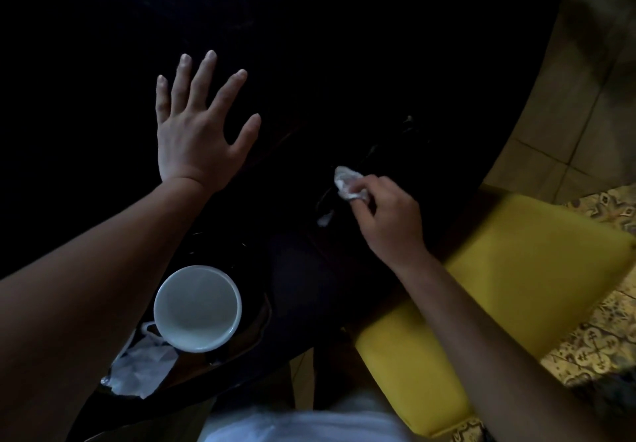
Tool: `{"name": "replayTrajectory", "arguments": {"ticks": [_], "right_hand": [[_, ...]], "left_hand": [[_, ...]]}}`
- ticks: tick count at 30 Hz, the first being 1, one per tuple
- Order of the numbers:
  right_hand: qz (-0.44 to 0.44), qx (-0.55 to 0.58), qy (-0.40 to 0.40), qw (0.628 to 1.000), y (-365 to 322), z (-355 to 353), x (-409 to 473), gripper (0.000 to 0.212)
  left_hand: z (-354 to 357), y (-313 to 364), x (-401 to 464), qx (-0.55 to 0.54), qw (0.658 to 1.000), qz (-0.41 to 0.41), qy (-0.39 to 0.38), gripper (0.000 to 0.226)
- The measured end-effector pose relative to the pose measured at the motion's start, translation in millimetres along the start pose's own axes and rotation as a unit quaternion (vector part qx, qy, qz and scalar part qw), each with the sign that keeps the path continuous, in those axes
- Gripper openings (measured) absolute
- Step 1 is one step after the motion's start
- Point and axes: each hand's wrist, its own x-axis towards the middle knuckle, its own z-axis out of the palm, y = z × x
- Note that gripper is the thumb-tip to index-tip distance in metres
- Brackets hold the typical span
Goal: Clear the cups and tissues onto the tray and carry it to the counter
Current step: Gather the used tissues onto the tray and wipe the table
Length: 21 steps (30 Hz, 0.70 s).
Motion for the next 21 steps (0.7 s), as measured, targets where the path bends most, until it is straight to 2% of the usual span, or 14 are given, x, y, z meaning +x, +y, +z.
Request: {"name": "replayTrajectory", "arguments": {"ticks": [4, 7, 9, 12, 14, 17, 21], "right_hand": [[-0.022, 0.045, -0.016, 0.999, -17, 10, -28, 0.014], [-0.047, 0.032, -0.049, 0.997, -23, 24, -39, 0.012], [-0.055, 0.004, -0.041, 0.998, -20, 26, -33, 0.017], [-0.021, -0.042, 0.014, 0.999, -7, 13, -5, 0.029], [0.022, -0.056, 0.051, 0.997, 8, -1, 21, 0.025], [0.062, -0.026, 0.101, 0.993, 29, -23, 52, 0.016], [0.088, 0.04, 0.159, 0.983, 42, -46, 80, 0.016]], "left_hand": [[1, 1, 0, 0.003, 1.0, 0.001, 0.001, 0.062], [1, 1, 0, 0.003, 1.0, -0.001, -0.001, 0.062], [1, -1, 0, 0.002, 1.0, 0.001, 0.0, 0.062], [1, -1, 0, 0.001, 1.0, 0.001, -0.001, 0.062], [1, 0, 0, 0.001, 1.0, -0.001, -0.001, 0.062], [0, 0, 0, -0.004, 1.0, 0.0, 0.002, 0.062], [1, 0, -1, 0.0, 1.0, 0.002, -0.002, 0.062]]}}
